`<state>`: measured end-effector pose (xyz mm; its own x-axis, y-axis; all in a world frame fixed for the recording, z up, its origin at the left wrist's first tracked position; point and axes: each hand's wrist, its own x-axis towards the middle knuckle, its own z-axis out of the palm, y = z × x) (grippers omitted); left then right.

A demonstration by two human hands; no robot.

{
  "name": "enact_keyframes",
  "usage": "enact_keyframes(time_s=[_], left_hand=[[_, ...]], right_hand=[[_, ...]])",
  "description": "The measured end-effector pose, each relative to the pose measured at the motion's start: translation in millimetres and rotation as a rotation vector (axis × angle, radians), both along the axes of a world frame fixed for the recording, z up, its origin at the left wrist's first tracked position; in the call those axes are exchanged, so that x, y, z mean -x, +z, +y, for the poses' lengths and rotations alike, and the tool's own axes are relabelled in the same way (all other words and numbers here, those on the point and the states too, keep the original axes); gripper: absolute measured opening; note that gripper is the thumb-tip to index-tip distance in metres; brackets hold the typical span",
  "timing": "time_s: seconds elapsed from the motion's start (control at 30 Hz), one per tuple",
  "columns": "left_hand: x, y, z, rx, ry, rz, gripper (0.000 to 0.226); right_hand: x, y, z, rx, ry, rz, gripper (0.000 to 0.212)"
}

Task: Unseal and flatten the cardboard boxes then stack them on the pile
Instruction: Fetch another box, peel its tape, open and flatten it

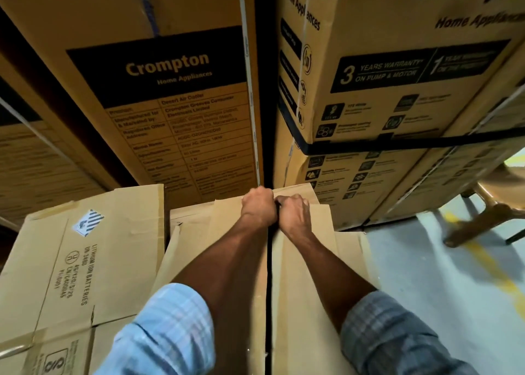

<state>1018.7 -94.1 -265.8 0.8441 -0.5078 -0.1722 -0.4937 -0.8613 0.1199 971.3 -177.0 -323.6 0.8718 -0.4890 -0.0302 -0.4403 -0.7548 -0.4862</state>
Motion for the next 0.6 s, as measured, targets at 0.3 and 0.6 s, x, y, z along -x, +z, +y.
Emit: enact_keyframes(time_s=[0.3, 0.6], left_hand=[[-41, 22, -9, 0.143, 0.122, 0.146, 0.022], [-72, 54, 40, 0.393, 0.361, 0.063, 0.01]], right_hand=[[6, -9, -4, 0.116, 0.021, 0.011, 0.036], [-2, -1, 9, 0.141, 0.039, 0.066, 0.055]])
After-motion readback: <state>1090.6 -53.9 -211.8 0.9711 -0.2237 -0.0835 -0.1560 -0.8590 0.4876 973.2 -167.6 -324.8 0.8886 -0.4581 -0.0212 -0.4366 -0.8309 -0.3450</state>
